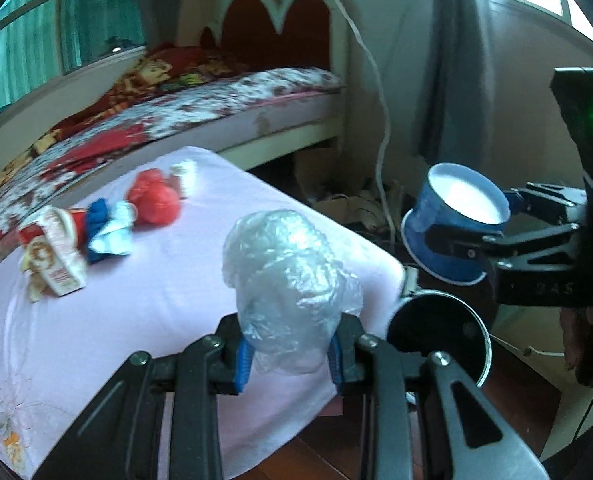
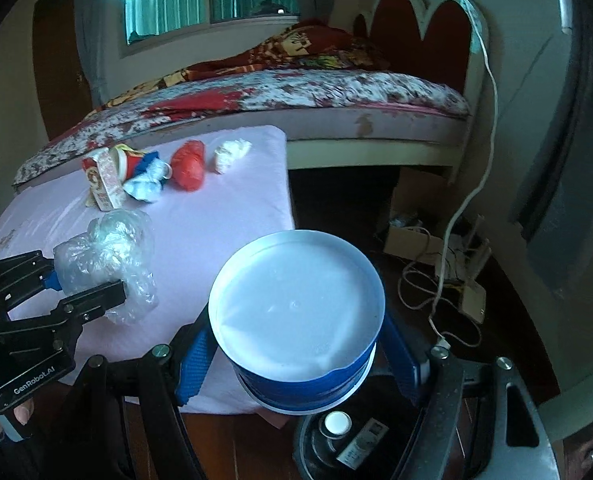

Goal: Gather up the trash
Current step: 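Carry bag and blue cup over the bin and open both grippers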

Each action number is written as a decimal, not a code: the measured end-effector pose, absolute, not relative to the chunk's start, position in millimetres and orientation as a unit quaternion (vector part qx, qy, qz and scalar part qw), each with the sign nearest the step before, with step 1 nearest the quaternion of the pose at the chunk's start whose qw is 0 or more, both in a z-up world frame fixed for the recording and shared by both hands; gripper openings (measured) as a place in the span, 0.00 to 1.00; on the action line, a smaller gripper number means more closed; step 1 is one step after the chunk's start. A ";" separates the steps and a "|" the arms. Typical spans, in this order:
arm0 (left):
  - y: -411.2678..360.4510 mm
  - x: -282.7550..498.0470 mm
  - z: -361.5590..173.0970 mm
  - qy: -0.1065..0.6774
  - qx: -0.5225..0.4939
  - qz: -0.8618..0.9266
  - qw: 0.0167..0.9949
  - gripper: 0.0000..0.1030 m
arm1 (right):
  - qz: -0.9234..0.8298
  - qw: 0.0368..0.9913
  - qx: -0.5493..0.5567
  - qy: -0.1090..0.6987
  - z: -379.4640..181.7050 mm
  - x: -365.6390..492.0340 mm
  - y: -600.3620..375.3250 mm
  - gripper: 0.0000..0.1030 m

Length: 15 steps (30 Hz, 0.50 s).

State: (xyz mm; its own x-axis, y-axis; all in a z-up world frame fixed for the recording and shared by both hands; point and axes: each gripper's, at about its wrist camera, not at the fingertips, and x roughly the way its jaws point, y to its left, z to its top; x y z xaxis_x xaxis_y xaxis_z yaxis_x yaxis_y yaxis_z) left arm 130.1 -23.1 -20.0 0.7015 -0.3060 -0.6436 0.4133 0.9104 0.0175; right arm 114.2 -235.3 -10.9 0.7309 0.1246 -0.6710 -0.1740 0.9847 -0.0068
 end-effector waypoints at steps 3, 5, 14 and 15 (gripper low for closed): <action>-40.8 126.5 -25.6 0.338 0.084 -0.221 0.911 0.31 | 0.071 0.926 -0.031 0.370 -21.6 106.0 -255.3 0.75; -51.6 125.7 -28.6 0.341 0.085 -0.234 0.906 0.31 | 0.065 0.924 -0.031 0.375 -27.2 100.1 -267.1 0.75; -106.0 117.2 -43.7 0.356 0.098 -0.293 0.882 0.30 | 0.029 0.919 -0.021 0.393 -46.7 77.0 -324.6 0.75; -109.8 116.9 -44.2 0.357 0.100 -0.298 0.880 0.30 | 0.028 0.917 -0.021 0.396 -49.3 75.3 -327.6 0.75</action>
State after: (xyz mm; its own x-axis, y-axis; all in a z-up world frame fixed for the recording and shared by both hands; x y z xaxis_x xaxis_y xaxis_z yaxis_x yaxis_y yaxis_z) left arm 116.9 -109.8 -44.2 0.5686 -0.4522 -0.6872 0.5952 0.8028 -0.0359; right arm 75.3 -327.6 -49.3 0.6841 0.0349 -0.7286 -0.0683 0.9975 -0.0163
